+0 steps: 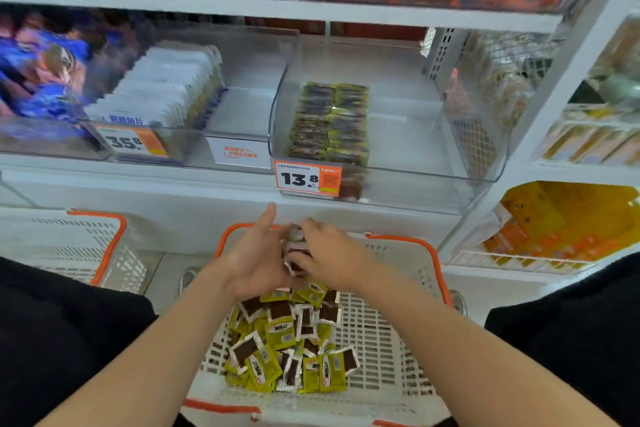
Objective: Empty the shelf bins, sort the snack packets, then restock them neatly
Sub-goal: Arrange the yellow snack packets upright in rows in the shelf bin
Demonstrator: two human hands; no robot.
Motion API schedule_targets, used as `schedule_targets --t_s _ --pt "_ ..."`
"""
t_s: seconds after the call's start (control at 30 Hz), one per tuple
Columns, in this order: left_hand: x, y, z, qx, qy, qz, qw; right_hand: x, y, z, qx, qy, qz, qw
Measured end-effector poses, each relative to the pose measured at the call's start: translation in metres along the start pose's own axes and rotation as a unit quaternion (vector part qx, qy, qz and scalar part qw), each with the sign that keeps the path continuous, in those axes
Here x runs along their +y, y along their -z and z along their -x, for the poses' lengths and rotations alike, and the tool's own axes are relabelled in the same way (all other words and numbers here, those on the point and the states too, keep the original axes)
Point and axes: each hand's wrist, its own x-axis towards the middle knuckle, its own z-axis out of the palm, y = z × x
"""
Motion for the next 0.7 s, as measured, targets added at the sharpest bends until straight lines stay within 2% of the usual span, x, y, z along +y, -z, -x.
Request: schedule_targets --t_s 0.1,0.17,0.23,0.3,0.43,0.53,0.6,0.7 --pt "0.023 -0.009 0.022 -0.025 -0.009 -0.057 0.998 -0.018 0.036 0.009 0.038 0.026 0.105 0.993" --pt "0.042 -0.016 0.040 -0.070 -0.013 -0.093 0.993 -0.026 0.061 0.016 0.166 0.069 0.157 0.971" --pt "0.057 -0.030 0.054 -0.123 -0.031 -0.075 0.989 -0.030 0.080 0.023 0.309 0.122 0.177 0.927" --pt "0.069 -0.052 0.064 -0.149 -0.077 -0.025 0.986 -0.032 0.094 0.023 0.379 0.156 0.145 0.900" --pt "0.089 -0.097 0.070 -0.175 -0.217 0.002 0.960 -0.040 0.121 0.018 0.377 0.189 -0.007 0.907" --pt "0.113 -0.105 0.071 -0.176 -0.255 0.023 0.951 -0.037 0.142 0.010 0.338 0.217 -0.144 0.904" --pt "0.125 -0.102 0.066 -0.175 -0.254 0.006 0.951 -0.031 0.153 0.000 0.326 0.191 -0.233 0.896" --pt "0.128 -0.102 0.059 -0.147 -0.244 -0.039 0.958 -0.016 0.165 -0.017 0.333 0.095 -0.351 0.870"
